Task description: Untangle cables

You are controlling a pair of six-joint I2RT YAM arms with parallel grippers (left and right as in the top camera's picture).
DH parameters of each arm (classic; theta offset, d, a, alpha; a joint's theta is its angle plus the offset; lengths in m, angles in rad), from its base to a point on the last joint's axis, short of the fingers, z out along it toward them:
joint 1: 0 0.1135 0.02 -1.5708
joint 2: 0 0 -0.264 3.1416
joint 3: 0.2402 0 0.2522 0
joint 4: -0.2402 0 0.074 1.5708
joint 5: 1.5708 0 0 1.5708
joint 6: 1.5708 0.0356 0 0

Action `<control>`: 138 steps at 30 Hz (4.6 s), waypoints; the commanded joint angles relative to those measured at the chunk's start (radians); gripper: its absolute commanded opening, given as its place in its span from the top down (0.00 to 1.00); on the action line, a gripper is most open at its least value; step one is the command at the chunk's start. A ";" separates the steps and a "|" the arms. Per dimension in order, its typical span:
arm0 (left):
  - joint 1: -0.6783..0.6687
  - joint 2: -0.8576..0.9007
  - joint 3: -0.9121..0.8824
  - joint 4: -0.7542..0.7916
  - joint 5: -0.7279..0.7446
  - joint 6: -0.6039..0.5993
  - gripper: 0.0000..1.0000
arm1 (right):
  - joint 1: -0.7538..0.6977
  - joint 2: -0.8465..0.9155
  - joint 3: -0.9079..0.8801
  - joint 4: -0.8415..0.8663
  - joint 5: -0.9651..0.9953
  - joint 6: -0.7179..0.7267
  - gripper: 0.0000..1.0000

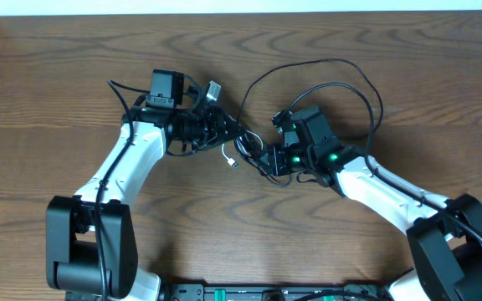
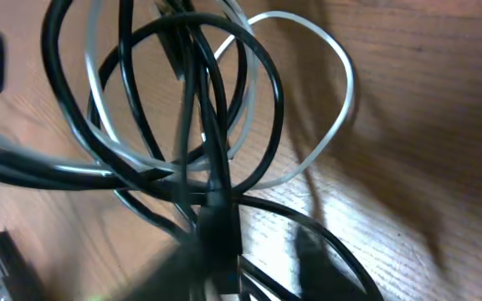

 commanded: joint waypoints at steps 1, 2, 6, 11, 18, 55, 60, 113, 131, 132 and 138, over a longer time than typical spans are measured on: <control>0.002 -0.014 0.010 0.002 0.027 -0.003 0.93 | 0.002 0.010 -0.006 0.011 0.007 -0.003 0.99; 0.002 -0.014 0.010 0.002 0.014 -0.003 0.92 | 0.001 0.008 -0.006 0.014 0.005 -0.003 0.99; 0.002 -0.014 0.009 -0.006 -0.056 -0.002 0.93 | -0.017 -0.026 -0.003 0.017 -0.008 -0.004 0.99; 0.002 -0.014 0.008 -0.047 -0.209 0.007 0.93 | -0.076 -0.136 0.002 -0.042 0.117 0.076 0.99; 0.005 -0.014 0.008 -0.164 -0.440 0.039 0.92 | -0.188 -0.312 0.002 -0.297 0.552 0.244 0.99; 0.074 -0.014 0.008 -0.095 0.308 0.098 0.93 | -0.124 -0.149 0.002 -0.117 -0.226 -0.101 0.56; 0.074 -0.014 0.008 -0.067 0.370 0.098 0.93 | -0.104 -0.119 0.002 -0.116 -0.225 -0.110 0.55; 0.026 -0.014 0.007 -0.428 -0.528 0.204 0.83 | -0.169 -0.391 0.047 -0.379 0.616 0.044 0.99; 0.021 -0.014 0.007 -0.312 -0.497 0.202 0.51 | -0.158 -0.326 0.047 -0.289 -0.108 -0.146 0.77; 0.019 -0.013 0.007 -0.313 -0.544 0.192 0.50 | -0.152 -0.316 0.047 -0.284 -0.121 -0.146 0.78; -0.011 -0.013 0.007 -0.311 -0.565 0.185 0.72 | -0.084 -0.254 0.047 -0.216 -0.187 -0.177 0.79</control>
